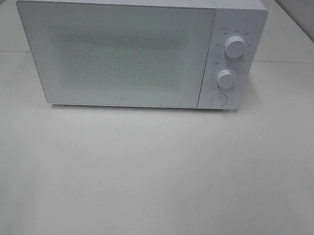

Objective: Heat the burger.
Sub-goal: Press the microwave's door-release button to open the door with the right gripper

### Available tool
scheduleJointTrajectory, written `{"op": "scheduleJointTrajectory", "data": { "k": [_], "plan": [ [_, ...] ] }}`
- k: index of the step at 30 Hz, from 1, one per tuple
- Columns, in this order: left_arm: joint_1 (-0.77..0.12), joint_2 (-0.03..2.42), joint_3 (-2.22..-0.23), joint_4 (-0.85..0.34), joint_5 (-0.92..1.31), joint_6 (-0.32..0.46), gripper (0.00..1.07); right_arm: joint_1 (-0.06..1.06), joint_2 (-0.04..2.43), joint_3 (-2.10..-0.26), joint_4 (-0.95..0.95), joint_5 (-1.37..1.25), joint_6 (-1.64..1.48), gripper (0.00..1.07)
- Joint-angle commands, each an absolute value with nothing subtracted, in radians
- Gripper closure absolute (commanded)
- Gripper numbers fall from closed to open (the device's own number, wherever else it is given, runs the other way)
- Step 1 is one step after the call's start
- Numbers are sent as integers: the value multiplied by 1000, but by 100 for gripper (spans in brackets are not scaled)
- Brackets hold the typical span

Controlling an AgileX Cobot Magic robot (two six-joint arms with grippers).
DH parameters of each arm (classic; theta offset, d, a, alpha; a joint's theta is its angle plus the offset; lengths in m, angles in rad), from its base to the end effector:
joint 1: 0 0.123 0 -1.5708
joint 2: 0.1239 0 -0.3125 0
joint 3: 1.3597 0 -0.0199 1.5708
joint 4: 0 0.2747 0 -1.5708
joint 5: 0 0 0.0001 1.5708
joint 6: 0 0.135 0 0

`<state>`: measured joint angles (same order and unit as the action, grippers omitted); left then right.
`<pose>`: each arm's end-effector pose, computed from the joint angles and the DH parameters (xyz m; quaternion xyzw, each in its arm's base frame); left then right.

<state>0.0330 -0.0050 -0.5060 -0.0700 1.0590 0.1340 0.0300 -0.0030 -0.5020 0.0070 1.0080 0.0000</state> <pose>0.0265 -0.0074 0.2713 0.0444 0.8482 0.0091 0.5277 0.0300 0.0017 0.2759 -0.0126 0.8377 0.0117 0.5458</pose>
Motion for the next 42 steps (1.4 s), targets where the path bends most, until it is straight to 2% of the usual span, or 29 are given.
{"op": "scheduleJointTrajectory", "data": {
  "k": [1, 6, 8, 11, 12, 13, 20, 22, 23, 25, 26, 28, 34, 37, 42],
  "plan": [
    [35, -23, -505, -72, 1046, 129, 2, 27, -34, -499, 7, 998, 0, 12],
    [35, -23, -505, -72, 1046, 129, 2, 27, -34, -508, 7, 989, 0, 21],
    [35, -23, -505, -72, 1046, 129, 2, 27, 13, -564, 0, 854, 0, 36],
    [35, -23, -505, -72, 1046, 129, 2, 27, 37, -571, 0, 816, 0, 39],
    [35, -23, -505, -72, 1046, 129, 2, 27, 92, -576, -5, 718, 0, 47],
    [35, -23, -505, -72, 1046, 129, 2, 27, 114, -576, -9, 680, 0, 49],
    [35, -23, -505, -72, 1046, 129, 2, 27, 282, -567, -22, 376, -21, 60],
    [35, -23, -505, -72, 1046, 129, 2, 27, 350, -512, -22, 193, -76, 69],
    [35, -23, -505, -72, 1046, 129, 2, 27, 350, -512, -22, 193, -76, 69],
    [35, -23, -505, -72, 1046, 129, 2, 27, 432, -419, -21, -12, -106, 92],
    [35, -23, -505, -72, 1046, 129, 2, 27, 432, -419, -21, -12, -106, 92],
    [35, -23, -505, -72, 1046, 129, 2, 27, 499, -363, -18, -132, -82, 107],
    [35, -23, -505, -72, 1046, 129, 2, 27, 608, -315, -20, -269, -81, 107],
    [35, -23, -505, -72, 1046, 129, 2, 27, 768, -284, -20, -400, -81, 107],
    [35, -23, -505, -72, 1046, 129, 2, 27, 882, -253, -11, -544, -73, 107]
  ]
}}
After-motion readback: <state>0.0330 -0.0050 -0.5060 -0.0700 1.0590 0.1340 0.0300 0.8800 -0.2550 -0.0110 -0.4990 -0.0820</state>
